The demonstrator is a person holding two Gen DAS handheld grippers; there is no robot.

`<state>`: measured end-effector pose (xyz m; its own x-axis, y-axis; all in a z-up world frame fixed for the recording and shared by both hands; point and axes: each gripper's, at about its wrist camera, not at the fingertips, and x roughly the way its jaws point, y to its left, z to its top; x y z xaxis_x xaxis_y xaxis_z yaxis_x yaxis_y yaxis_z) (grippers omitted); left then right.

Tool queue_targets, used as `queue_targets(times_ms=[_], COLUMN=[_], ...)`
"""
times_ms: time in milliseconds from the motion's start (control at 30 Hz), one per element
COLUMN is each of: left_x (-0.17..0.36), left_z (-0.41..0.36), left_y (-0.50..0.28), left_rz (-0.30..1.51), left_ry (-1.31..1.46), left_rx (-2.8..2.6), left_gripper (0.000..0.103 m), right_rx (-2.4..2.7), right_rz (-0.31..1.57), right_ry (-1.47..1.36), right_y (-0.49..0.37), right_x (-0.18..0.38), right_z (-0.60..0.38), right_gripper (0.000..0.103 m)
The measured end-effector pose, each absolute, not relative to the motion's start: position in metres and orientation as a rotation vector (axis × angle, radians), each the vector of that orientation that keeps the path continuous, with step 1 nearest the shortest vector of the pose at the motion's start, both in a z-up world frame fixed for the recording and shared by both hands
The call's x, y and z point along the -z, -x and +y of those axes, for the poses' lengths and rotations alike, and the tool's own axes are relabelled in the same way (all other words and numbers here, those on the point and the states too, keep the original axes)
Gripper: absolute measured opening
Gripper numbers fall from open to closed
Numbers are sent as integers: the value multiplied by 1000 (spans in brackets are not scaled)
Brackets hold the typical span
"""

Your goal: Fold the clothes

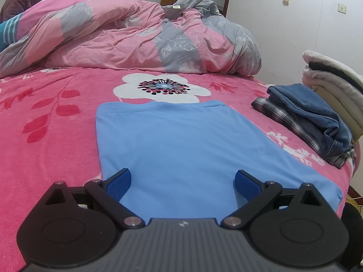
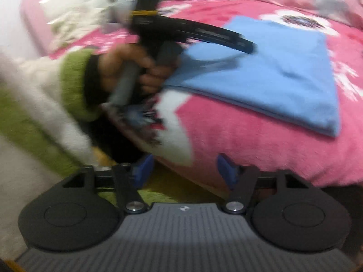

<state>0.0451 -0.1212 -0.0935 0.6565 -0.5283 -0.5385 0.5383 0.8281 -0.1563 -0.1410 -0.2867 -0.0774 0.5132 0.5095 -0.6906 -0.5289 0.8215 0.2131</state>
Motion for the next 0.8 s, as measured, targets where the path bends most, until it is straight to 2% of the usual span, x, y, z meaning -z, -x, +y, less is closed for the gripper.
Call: queue_targets(times_ms=[133,233,400,467,533,600,667,700,800], left_x=[94,94,94,94,94,94,93,94,94], left_z=[-121,-121,-120,-121,-121,-120,-120,-119,-119], left_y=[-45,-45,-44,-44,-44,-45,-45,-45,-45], left_rz=[603,602,600,599,599,600,600,599,599], left_ry=[-16,-14,-12,-15,-16,-14,-11,-10,-10], left_rx=[605,605,605,604,605,607,608,609,610], left_gripper=[99,99,99,99,99,99,99,99,99], right_rx=[-464,-399,-423,-399,-364,-353,-284,-222,-65], right_rz=[669,550,517,501,498,540,580,586,543], right_ry=[18,-172,-583,-619,-574,-580,-558,-542,-575], right_y=[137,127,106,98,85,65,49,45,52], right_x=[62,51,63,66,68,78,90,94,91], right_z=[-305,-337,-379,-383,-377,-375,-379,-387,-415], right_gripper=[49,45,45,44,21,9,6,0,0])
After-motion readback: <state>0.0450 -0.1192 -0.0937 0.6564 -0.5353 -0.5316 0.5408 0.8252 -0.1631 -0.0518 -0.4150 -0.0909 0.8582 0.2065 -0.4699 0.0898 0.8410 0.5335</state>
